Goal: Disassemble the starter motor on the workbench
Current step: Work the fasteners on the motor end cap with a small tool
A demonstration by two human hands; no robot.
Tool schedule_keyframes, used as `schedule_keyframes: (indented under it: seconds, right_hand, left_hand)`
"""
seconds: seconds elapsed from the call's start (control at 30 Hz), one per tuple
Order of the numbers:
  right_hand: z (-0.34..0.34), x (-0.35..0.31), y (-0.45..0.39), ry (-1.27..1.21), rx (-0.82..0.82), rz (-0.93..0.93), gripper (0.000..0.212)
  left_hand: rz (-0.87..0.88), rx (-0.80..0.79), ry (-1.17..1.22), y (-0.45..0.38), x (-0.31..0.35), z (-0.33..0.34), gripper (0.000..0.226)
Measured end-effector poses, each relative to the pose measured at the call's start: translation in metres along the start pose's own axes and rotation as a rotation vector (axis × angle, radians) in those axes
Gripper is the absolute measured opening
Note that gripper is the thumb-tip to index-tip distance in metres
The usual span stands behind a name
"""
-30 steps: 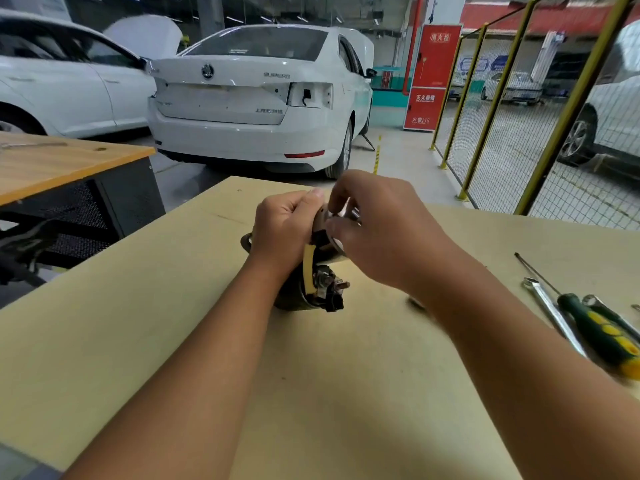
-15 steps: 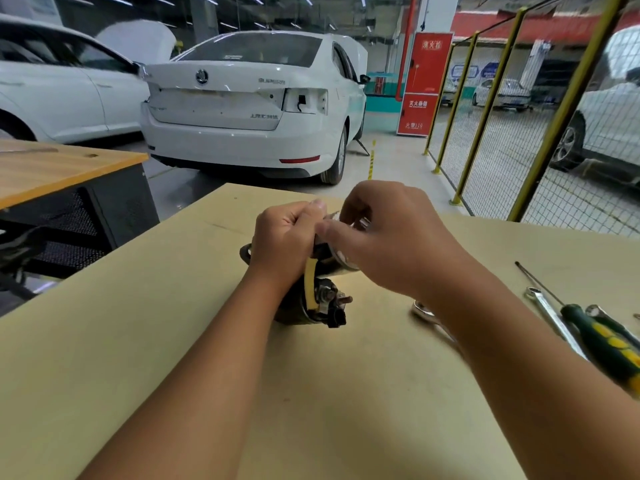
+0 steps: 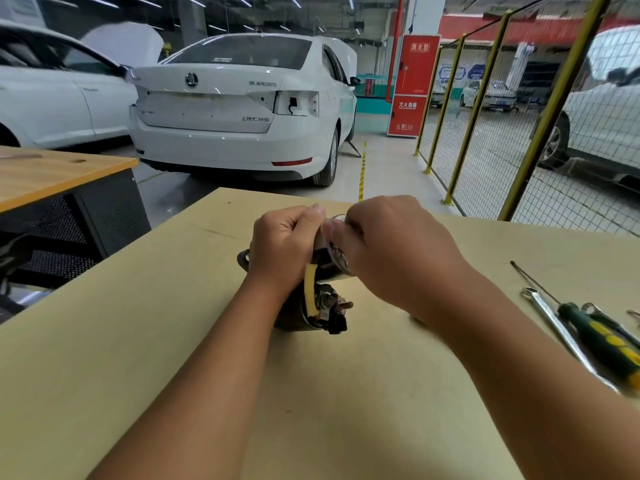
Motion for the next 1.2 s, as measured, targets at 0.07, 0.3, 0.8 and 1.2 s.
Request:
schedule_keyframes:
  seconds: [0.07, 0.3, 0.8, 1.2]
  right_hand:
    - [0.005, -0.002, 0.002, 0.087, -0.018, 0.025, 0.043]
    - [-0.007, -0.017, 0.006, 0.049, 0.040, -0.042, 0.010]
    - [-0.001, 0.001, 0.003, -0.073, 0.016, 0.097, 0.030]
    - [-0.003, -0.001, 0.003, -0.132, 0.084, 0.063, 0.032]
  left_hand:
    - [0.004, -0.003, -0.004, -0.001, -0.002, 0.001, 0.055]
    - [0.043, -0.005, -0.013, -0.001, -0.001, 0.000, 0.052]
    - [0.042, -0.050, -0.050, 0.000, 0.001, 0.005, 0.049]
    - [-0.005, -0.014, -0.013, 0.000, 0.000, -0.001, 0.052]
Point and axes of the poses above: each hand's wrist, its own y-axis away from the middle knuckle, its own z-axis out of the palm, x = y × z, the point moved 5 cm from there along -y, towards the middle knuckle, and after that the axes turned 4 degrees about z, right-handed, at the moved point
